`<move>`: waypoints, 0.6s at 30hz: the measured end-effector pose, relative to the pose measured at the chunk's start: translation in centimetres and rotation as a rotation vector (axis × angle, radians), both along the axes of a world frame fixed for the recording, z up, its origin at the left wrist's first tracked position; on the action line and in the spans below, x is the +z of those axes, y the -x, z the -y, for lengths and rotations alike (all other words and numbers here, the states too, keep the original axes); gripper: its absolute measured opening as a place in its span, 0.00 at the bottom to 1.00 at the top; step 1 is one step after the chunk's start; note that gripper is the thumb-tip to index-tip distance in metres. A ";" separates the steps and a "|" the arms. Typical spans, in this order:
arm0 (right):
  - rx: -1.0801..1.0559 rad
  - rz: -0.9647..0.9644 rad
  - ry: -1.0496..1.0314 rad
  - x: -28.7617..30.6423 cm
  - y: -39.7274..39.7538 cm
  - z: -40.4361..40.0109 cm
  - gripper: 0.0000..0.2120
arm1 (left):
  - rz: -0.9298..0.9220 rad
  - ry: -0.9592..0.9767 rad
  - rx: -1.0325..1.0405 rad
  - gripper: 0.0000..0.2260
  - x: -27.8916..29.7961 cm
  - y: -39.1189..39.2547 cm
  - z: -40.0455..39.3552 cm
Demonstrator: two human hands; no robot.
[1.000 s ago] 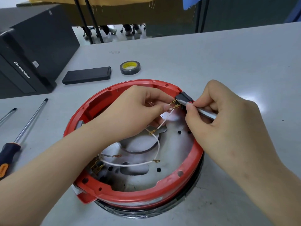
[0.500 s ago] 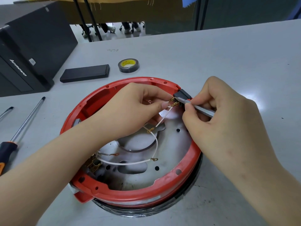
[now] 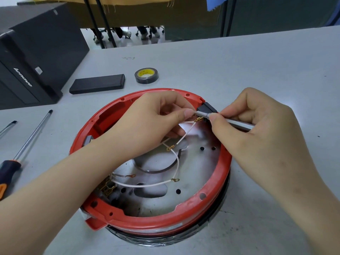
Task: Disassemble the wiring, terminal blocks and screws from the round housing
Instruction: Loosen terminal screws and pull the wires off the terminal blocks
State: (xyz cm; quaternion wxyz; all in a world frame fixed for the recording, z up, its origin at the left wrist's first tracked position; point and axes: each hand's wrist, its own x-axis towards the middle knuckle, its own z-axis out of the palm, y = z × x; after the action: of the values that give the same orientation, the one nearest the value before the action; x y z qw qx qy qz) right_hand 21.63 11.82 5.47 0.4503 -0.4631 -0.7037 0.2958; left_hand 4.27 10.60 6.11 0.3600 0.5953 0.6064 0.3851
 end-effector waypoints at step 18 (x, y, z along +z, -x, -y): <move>0.010 0.273 -0.044 0.0 -0.7 -1.1 0.06 | -0.060 -0.019 -0.007 0.03 -0.1 -0.4 -0.2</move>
State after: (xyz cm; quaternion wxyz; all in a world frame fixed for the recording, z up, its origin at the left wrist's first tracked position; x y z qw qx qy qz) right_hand 22.37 12.91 5.42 0.3589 -0.4858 -0.7669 0.2168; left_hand 4.71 10.77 5.97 0.3373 0.6121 0.6113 0.3714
